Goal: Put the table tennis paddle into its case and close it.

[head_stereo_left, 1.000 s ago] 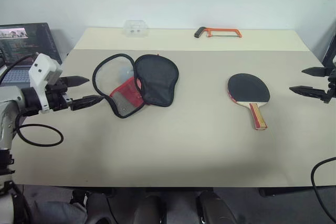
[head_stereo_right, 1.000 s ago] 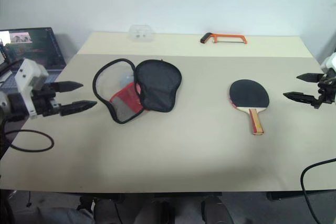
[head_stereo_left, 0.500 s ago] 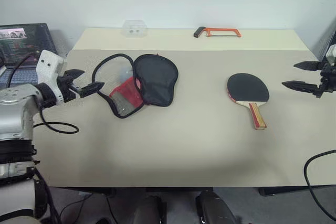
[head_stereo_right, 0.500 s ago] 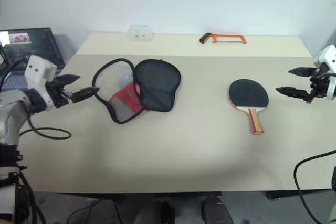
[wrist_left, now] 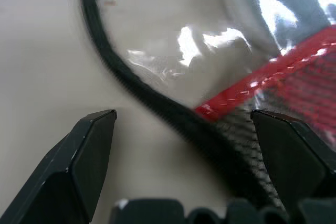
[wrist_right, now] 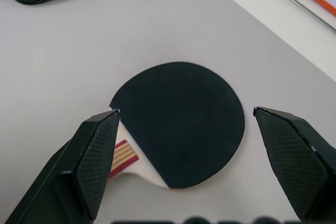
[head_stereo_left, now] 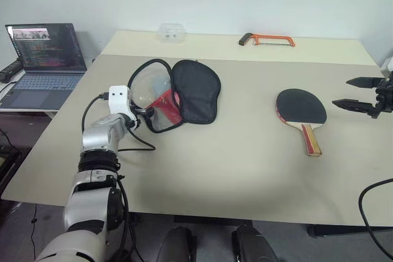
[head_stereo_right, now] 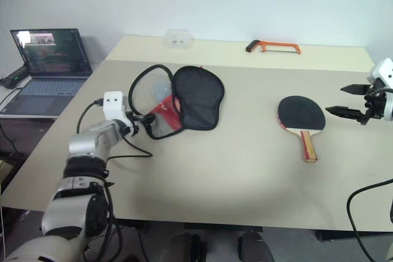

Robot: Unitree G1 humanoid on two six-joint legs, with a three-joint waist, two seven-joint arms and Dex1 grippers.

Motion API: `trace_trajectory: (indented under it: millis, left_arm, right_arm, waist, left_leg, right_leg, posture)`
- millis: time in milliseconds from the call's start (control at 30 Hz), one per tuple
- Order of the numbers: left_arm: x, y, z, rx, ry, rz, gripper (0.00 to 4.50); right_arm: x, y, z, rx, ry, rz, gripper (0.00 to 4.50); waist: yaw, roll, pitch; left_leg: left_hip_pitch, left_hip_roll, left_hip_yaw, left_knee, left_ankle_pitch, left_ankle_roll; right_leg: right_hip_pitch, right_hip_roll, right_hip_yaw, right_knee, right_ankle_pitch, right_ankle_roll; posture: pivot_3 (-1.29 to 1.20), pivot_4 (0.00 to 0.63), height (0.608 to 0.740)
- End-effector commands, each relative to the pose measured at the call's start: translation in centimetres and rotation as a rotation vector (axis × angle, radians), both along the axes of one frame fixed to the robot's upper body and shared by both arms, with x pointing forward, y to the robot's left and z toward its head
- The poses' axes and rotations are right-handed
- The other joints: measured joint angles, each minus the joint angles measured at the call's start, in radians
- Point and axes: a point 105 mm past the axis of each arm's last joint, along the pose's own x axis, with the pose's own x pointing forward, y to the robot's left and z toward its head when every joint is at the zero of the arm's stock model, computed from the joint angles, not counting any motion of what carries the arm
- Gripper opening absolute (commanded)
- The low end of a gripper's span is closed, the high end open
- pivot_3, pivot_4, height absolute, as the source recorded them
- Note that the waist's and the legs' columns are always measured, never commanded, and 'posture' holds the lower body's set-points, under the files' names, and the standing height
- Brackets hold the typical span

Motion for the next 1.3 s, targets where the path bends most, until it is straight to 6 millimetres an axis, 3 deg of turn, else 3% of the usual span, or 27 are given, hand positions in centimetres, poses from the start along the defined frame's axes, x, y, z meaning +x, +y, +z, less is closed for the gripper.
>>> trace_trajectory:
  millis: [33, 233, 333, 700, 767, 967, 1133, 1300]
  left_arm:
    - [0.5, -2.3, -1.4, -0.061, 0.035, -0.015, 4.5]
    - [1.5, -5.0, -0.1, -0.114, -0.012, -0.086, 4.5]
    - [2.0, -5.4, 1.1, -0.151, -0.055, -0.105, 3.89]
    - [1.8, -5.1, 2.9, -0.177, -0.099, -0.095, 0.03]
    - [1.6, -5.0, 3.2, -0.167, -0.113, -0.105, 0.03]
    - [0.3, -7.8, 6.2, -0.142, -0.154, -0.347, 0.03]
    - [0.0, -8.7, 7.4, -0.1, -0.142, -0.366, 0.03]
    - [-1.1, -12.9, 8.9, -0.152, -0.179, -0.492, 0.03]
  right_arm:
    - [-0.5, -0.6, 2.9, -0.031, -0.079, -0.016, 4.47]
    - [-1.2, -0.9, 3.1, -0.043, -0.09, -0.025, 4.47]
    - [-1.3, -0.8, 3.0, -0.041, -0.096, -0.027, 4.5]
    - [-1.3, -1.0, 3.1, -0.032, -0.133, -0.053, 4.5]
    - [-1.3, -1.0, 3.1, -0.031, -0.136, -0.054, 4.5]
    - [-1.2, -0.9, 3.1, -0.028, -0.143, -0.057, 4.5]
    - [-1.2, -1.0, 3.1, -0.025, -0.151, -0.06, 4.5]
    - [-1.5, -1.3, 2.9, -0.02, -0.157, -0.072, 4.5]
  waist:
    - [0.005, 0.001, 0.0]
    - [0.02, 0.001, -0.001]
    - [0.026, 0.001, -0.001]
    - [0.008, 0.0, 0.0]
    - [0.002, 0.0, 0.0]
    - [-0.002, -0.001, 0.0]
    - [-0.002, -0.001, 0.0]
    - [0.0, -0.001, 0.001]
  left_leg:
    - [0.001, 0.0, 0.0, 0.0, 0.0, 0.0]
    - [0.002, -0.001, -0.002, 0.002, 0.0, 0.001]
    - [0.001, -0.001, -0.002, 0.004, 0.0, 0.0]
    - [-0.001, -0.001, -0.002, 0.005, 0.001, -0.001]
    - [-0.001, 0.0, -0.002, 0.005, 0.001, -0.002]
    - [-0.001, 0.0, -0.002, 0.005, 0.001, -0.002]
    - [-0.001, 0.0, -0.002, 0.005, 0.001, -0.002]
    - [-0.001, 0.0, -0.003, 0.005, 0.001, -0.002]
  right_leg:
    - [0.002, 0.0, -0.001, 0.0, 0.0, 0.0]
    - [0.006, -0.002, -0.005, -0.001, 0.0, 0.001]
    - [0.006, -0.001, -0.006, -0.001, 0.0, 0.001]
    - [0.005, 0.0, -0.006, -0.001, 0.0, 0.001]
    - [0.005, 0.0, -0.006, -0.001, 0.0, 0.001]
    - [0.005, 0.0, -0.005, -0.001, 0.0, 0.001]
    - [0.005, 0.0, -0.005, -0.002, 0.0, 0.001]
    - [0.005, 0.0, -0.005, -0.002, 0.0, 0.001]
  posture:
    - [0.0, 0.15, 0.74]
    - [0.0, 0.15, 0.74]
    - [0.0, 0.15, 0.74]
    - [0.0, 0.15, 0.74]
    - [0.0, 0.15, 0.74]
    - [0.0, 0.15, 0.74]
    - [0.0, 0.15, 0.74]
    - [0.0, 0.15, 0.74]
